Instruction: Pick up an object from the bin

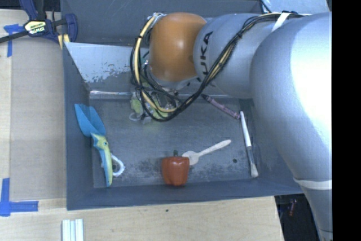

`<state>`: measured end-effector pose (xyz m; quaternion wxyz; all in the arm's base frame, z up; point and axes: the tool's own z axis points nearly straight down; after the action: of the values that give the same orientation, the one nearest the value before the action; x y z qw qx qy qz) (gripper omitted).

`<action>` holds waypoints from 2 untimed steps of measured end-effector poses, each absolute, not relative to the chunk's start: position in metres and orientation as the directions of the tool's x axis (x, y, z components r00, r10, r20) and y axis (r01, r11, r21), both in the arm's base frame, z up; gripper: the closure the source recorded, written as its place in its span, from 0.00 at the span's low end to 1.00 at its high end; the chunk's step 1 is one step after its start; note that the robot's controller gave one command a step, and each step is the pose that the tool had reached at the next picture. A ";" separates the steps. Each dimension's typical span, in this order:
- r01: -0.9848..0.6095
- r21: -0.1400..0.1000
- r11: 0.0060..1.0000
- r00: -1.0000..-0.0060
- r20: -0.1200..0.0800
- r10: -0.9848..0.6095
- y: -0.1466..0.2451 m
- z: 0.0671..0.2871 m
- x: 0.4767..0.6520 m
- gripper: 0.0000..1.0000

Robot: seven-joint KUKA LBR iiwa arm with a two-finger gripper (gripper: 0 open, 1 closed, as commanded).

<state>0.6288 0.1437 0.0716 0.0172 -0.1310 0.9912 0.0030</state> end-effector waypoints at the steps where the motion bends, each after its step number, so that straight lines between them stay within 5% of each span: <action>1: -0.259 0.002 0.966 -0.965 -0.028 -0.259 0.143 0.094 0.626 1.00; 2: -0.257 0.003 0.966 -0.966 -0.032 -0.256 0.143 0.116 0.627 1.00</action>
Offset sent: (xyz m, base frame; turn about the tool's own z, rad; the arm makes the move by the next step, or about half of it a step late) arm -0.0023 -0.0004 0.0440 0.0005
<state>0.6275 0.1430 0.1160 0.0159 -0.1294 0.9915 0.0034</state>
